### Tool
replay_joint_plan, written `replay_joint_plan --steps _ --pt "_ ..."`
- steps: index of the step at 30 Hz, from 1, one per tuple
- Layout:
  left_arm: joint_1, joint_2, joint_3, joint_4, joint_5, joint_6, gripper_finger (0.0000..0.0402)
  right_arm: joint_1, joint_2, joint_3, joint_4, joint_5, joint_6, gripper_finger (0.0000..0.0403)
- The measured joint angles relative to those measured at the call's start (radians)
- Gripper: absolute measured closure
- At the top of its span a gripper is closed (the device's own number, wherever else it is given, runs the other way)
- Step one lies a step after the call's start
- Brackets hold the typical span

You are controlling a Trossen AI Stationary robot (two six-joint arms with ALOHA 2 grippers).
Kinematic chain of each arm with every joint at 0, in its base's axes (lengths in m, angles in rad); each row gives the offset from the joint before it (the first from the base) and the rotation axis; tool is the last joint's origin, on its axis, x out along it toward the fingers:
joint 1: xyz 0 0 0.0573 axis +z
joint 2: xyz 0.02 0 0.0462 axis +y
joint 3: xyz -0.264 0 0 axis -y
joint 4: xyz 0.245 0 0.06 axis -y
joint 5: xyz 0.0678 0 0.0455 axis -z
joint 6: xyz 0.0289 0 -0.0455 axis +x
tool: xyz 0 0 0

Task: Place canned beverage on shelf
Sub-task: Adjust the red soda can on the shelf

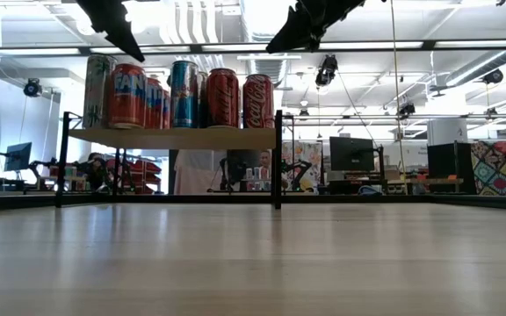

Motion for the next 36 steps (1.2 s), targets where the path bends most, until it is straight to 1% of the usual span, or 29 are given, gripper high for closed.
replay_joint_plan --steps 36 --pt "0.0 0.01 -0.011 -0.005 0.0 -0.034 0.0402 0.0 0.0 0.0 -0.018 0.0 0.008 0.0394"
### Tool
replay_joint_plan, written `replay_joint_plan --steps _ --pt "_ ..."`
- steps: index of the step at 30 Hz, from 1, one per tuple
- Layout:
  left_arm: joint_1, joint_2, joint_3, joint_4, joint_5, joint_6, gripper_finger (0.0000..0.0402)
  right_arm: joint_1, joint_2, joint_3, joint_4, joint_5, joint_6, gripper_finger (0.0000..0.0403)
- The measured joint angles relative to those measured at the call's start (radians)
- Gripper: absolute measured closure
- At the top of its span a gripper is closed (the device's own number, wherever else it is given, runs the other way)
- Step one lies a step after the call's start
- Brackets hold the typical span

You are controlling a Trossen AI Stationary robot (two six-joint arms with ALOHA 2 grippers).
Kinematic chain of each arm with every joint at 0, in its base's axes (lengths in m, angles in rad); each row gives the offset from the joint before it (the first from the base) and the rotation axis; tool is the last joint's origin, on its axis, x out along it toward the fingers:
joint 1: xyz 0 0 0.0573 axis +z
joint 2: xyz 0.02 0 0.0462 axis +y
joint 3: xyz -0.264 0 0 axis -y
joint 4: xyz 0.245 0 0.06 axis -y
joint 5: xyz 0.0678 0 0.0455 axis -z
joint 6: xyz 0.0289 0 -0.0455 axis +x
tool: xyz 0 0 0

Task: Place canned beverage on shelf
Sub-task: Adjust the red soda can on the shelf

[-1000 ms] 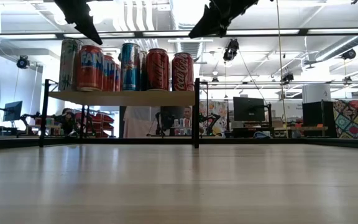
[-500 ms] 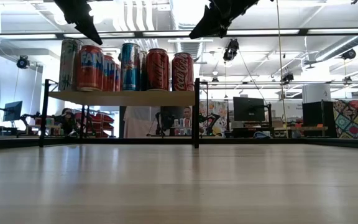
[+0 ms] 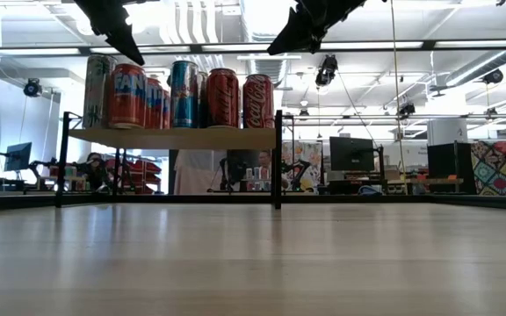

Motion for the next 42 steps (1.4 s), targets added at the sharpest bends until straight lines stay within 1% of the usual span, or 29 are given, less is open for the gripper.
replay_joint_plan --steps 14,42 --pt "0.0 0.0 0.0 -0.001 0.002 0.021 0.0402 0.0 0.0 0.0 -0.001 0.0 0.0 0.0394" --pt "0.0 0.0 -0.002 -0.014 0.006 -0.016 0.0402 0.0 0.0 0.0 -0.003 0.0 0.002 0.0394"
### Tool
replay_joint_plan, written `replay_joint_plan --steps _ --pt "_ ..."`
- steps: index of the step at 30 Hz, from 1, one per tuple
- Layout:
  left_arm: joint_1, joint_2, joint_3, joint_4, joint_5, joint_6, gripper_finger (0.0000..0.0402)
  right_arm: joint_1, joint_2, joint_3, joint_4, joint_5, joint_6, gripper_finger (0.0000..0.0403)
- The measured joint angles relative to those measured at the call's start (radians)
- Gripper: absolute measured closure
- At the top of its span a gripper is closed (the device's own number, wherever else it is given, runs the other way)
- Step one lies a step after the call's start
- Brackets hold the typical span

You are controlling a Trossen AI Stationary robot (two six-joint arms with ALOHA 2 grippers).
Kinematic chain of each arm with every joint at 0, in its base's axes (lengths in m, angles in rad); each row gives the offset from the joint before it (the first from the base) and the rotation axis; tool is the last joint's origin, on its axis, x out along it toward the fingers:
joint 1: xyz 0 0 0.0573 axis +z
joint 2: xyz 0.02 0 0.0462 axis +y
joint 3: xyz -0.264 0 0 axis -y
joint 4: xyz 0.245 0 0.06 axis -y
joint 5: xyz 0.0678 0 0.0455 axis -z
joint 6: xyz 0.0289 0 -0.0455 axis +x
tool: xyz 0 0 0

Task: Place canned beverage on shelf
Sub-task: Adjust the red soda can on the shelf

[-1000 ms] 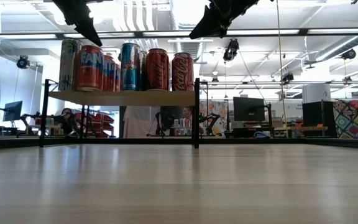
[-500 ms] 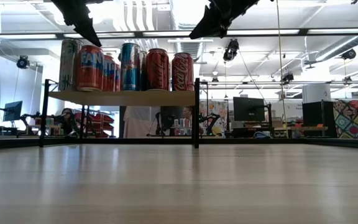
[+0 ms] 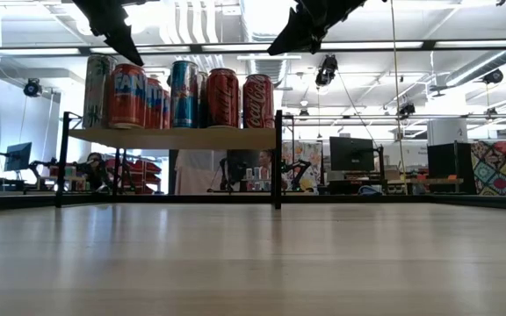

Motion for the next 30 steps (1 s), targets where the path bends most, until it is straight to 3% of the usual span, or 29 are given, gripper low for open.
replay_joint_plan --steps 30 --pt "0.0 0.0 0.0 0.0 0.03 0.075 0.0402 0.0 0.001 0.0 -0.023 0.0 0.004 0.0394"
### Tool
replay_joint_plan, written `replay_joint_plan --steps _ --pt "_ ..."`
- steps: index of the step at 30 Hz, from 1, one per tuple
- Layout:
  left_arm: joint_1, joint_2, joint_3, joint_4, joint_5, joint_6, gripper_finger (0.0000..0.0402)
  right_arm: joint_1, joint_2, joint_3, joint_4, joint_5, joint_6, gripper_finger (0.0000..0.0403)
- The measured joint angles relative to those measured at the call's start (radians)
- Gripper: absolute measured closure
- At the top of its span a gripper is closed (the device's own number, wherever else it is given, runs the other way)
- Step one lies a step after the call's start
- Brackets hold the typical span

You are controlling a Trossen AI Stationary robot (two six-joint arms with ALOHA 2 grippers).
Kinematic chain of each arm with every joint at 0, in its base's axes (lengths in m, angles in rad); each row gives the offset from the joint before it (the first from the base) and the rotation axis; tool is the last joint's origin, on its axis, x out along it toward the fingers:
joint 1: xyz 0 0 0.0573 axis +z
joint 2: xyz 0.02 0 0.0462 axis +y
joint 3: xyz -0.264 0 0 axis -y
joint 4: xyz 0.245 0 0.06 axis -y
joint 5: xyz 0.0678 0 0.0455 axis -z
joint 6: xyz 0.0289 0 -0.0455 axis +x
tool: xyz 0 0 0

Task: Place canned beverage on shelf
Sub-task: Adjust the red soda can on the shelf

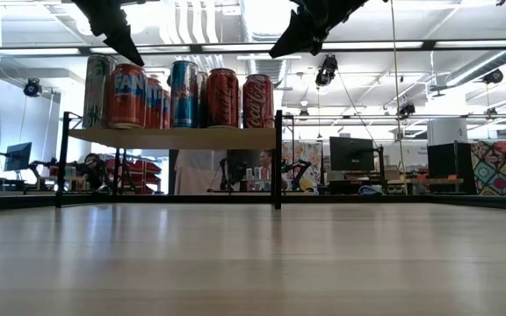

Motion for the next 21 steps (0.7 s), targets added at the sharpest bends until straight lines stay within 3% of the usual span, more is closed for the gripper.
replay_joint_plan --steps 21 --pt "0.0 0.022 -0.001 0.038 -0.051 0.001 0.0402 0.0 0.0 0.0 -0.003 0.0 -0.003 0.0394"
